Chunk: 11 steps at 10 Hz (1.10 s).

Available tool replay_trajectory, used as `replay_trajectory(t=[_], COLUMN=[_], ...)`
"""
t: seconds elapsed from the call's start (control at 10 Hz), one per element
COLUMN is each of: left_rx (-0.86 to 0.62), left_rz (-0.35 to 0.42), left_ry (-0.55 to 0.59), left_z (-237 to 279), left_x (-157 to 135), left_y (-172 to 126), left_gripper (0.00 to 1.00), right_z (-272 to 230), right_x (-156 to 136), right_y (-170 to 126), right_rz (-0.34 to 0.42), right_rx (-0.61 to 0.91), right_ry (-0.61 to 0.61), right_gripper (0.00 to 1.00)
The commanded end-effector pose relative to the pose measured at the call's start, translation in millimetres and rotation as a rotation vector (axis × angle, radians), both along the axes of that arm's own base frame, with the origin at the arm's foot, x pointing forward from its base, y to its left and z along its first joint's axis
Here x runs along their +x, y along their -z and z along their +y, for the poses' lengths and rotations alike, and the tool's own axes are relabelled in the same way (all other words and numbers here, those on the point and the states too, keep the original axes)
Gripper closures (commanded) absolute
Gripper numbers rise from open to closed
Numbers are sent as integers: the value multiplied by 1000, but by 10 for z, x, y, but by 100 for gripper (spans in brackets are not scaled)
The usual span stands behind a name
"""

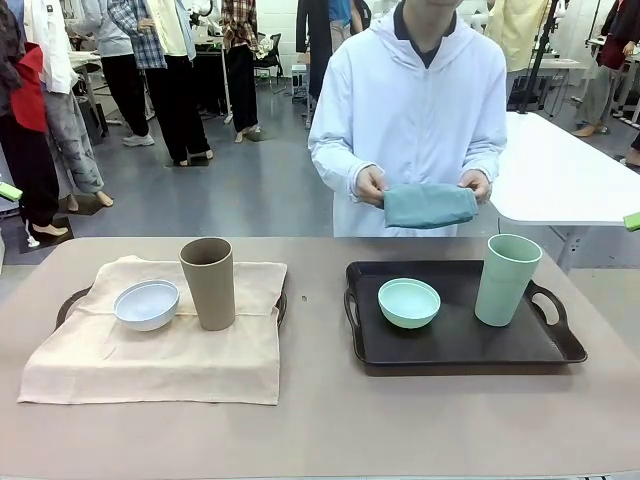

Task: Set up a tray with a mat and arrange the tableware.
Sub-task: Pick up the Picnic Bowl and Reusable plastic cup from the Handle tray in front of the human's position and hold them in the air.

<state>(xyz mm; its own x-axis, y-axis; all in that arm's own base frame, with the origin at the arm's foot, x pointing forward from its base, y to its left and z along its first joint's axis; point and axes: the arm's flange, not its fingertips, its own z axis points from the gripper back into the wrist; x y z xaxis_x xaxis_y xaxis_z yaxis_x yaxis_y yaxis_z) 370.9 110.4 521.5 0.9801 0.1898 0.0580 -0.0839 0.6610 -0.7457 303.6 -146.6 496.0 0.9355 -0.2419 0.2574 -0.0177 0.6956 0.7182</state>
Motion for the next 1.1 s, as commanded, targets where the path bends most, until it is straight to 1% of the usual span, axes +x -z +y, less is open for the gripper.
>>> replay_trajectory(t=[0.0, 1.0], left_rx=[-6, -6], left_rz=[2, 2], left_ry=[-13, -13], left_z=[27, 27], left_x=[16, 16], left_y=[-1, -1], left_gripper=[26, 26], right_z=[4, 4], right_x=[18, 18], right_y=[-18, -18], right_rz=[-7, -7], right_rx=[11, 11], right_ry=[-3, -3], right_gripper=[0, 0])
